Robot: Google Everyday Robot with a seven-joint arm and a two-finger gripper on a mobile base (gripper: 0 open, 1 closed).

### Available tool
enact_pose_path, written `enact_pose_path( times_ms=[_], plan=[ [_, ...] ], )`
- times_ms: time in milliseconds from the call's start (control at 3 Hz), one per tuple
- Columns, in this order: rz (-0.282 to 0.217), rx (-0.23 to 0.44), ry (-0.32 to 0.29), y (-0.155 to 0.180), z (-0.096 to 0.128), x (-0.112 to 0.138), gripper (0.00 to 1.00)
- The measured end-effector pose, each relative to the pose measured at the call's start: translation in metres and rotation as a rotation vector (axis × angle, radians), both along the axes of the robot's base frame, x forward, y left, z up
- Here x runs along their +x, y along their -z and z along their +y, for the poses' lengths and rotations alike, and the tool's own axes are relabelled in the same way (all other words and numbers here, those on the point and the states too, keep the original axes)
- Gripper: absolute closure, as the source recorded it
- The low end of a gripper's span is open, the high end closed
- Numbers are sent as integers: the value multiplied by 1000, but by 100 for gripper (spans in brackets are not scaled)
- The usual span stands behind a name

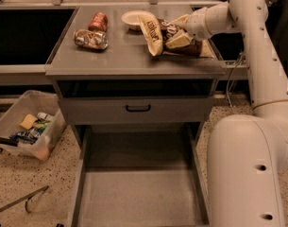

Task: Pick brown chip bag from middle drawer and place on counter

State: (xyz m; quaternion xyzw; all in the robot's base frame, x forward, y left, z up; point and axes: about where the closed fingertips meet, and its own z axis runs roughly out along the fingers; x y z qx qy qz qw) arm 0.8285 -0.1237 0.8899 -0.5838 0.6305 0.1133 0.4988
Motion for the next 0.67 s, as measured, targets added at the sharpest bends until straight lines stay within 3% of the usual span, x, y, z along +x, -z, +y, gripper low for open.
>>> enact_pose_path(
  times_ms=[333, 667],
  plan=[
    [0, 0, 0, 0, 0, 0, 0],
    [0, 0, 0, 0, 0, 0, 0]
  ],
)
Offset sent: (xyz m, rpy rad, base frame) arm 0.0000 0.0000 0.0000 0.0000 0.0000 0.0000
